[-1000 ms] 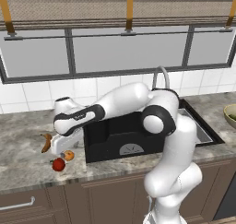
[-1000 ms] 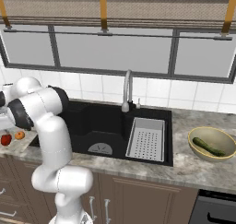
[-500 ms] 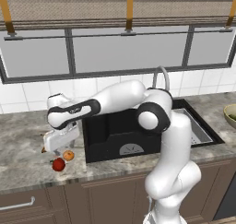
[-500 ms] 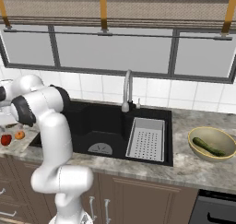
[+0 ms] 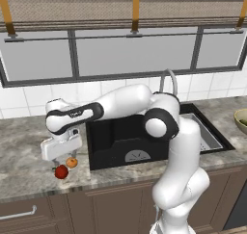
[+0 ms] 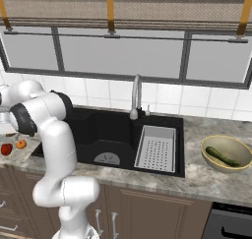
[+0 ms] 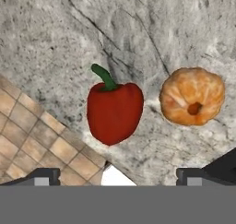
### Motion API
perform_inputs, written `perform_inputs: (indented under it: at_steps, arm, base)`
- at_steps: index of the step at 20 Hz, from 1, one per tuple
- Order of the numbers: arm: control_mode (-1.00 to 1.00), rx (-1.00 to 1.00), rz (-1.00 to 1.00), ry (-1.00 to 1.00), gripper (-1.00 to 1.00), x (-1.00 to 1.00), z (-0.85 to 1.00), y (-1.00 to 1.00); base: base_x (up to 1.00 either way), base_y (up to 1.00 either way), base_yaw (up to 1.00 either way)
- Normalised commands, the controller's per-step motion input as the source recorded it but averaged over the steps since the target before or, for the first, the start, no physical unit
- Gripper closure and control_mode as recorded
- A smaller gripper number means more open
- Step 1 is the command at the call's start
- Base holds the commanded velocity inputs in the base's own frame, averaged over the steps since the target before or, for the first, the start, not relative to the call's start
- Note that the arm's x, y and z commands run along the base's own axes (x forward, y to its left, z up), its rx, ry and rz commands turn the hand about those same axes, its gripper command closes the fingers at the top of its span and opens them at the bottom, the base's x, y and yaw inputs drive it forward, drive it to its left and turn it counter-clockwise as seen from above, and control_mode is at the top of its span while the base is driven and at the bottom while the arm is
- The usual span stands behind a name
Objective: There is a mixed pile of frozen fruits and vegetables on the counter. Locate all the frozen vegetables and place the items in a bowl on the counter. Take all the frozen fruits and defrost them in a running sink.
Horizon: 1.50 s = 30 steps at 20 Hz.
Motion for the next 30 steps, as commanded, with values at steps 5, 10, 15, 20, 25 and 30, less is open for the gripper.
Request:
perform_inputs:
  at_steps: [5,10,15,20,25,30]
  arm:
    - [-1.00,0.00,-0.12,-0.06,-1.00,0.28,0.15,0.28]
    - [-1.00,-0.02,-0.10,-0.09,-1.00,0.24,0.25,0.42]
    - [-1.00,0.00,-0.06,0.00,-1.00,-0.26,0.03,-0.14]
    - [-1.00,0.00,-0.07,0.00,-1.00,-0.42,0.00,-0.44]
    - [-1.00,-0.01,-0.03,-0.02,-1.00,-0.06,-0.09,-0.03]
    - [-1.00,0.00,-0.01,-0.17,-1.00,0.14,-0.28,0.24]
  base:
    - [0.00,0.00,0.00]
    - [0.00,0.00,0.00]
    - [0.00,0.00,0.00]
    - [0.00,0.00,0.00]
    - [0.00,0.00,0.00]
    - [0.00,0.00,0.00]
